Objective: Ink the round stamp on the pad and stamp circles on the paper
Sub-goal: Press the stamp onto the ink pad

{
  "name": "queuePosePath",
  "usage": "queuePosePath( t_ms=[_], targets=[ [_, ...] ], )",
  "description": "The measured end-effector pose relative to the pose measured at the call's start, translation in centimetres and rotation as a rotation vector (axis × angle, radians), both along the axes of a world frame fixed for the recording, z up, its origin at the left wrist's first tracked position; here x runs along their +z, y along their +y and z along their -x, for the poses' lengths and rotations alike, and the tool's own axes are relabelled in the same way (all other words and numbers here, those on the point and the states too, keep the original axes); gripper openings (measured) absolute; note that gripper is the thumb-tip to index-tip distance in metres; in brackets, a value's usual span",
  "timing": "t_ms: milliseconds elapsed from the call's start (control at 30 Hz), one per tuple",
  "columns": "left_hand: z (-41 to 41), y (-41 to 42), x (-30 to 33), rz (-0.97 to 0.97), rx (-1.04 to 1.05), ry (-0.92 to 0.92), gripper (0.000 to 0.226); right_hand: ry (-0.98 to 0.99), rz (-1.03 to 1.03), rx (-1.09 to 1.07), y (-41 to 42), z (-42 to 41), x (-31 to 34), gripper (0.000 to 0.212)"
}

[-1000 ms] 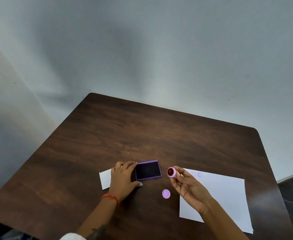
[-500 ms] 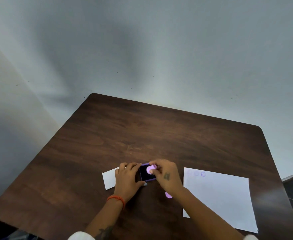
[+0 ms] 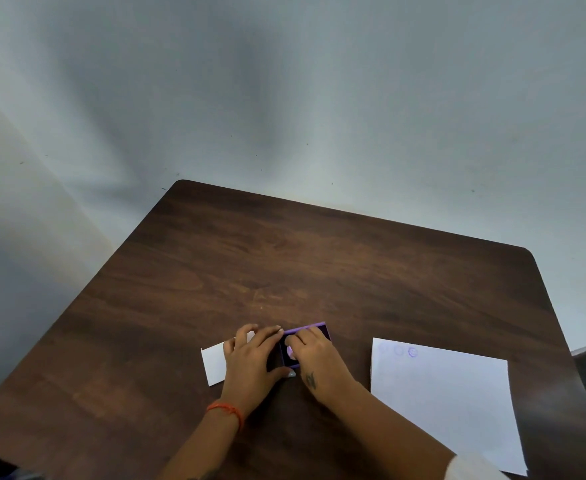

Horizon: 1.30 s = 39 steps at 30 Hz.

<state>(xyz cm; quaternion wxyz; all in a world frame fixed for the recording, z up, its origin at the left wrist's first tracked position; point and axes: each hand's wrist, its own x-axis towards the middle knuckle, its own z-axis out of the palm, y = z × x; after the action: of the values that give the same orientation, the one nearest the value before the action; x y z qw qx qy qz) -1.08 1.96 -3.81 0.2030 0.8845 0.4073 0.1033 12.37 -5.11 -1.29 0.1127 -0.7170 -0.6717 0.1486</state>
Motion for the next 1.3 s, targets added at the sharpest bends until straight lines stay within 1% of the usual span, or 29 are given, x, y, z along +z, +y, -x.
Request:
queuePosePath(
  t_ms=[200, 367, 467, 567, 633, 733, 833, 1133, 1300],
  targets=[
    [0.1, 0.0, -0.3, 0.031, 0.011, -0.024, 0.067, 0.022, -0.087, -0.006, -0.3, 0.3, -0.5, 0.039],
    [0.1, -0.1, 0.3, 0.028, -0.004, -0.017, 0.065, 0.057, -0.062, -0.026, -0.3, 0.2, 0.2, 0.038],
    [0.1, -0.3, 0.7, -0.004, 0.005, -0.023, 0.065, 0.094, -0.017, -0.041, 0.2, -0.3, 1.2, 0.031],
    [0.1, -0.3, 0.9, -0.021, 0.007, 0.005, 0.067, 0.184, -0.021, -0.150, 0.5, -0.9, 1.9, 0.024],
    [0.1, -0.2, 0.9, -0.024, 0.007, 0.029, 0.068, 0.154, -0.042, -0.135, 0.3, -0.8, 1.9, 0.024],
    [0.0, -0.2, 0.8, -0.013, 0.012, 0.028, 0.067, 0.105, -0.004, -0.071, -0.4, 0.2, 1.2, 0.031],
    [0.0, -0.2, 0.7, -0.015, 0.011, 0.037, 0.067, 0.081, -0.014, -0.077, -0.7, 0.7, 0.6, 0.038],
    [0.2, -0.3, -0.1, 0.028, 0.038, -0.036, 0.068, 0.036, -0.028, -0.028, -0.6, 0.7, 0.1, 0.037],
    [0.2, -0.2, -0.1, 0.025, 0.042, -0.056, 0.068, 0.050, -0.084, -0.003, -0.8, 0.4, -0.3, 0.035]
  ],
)
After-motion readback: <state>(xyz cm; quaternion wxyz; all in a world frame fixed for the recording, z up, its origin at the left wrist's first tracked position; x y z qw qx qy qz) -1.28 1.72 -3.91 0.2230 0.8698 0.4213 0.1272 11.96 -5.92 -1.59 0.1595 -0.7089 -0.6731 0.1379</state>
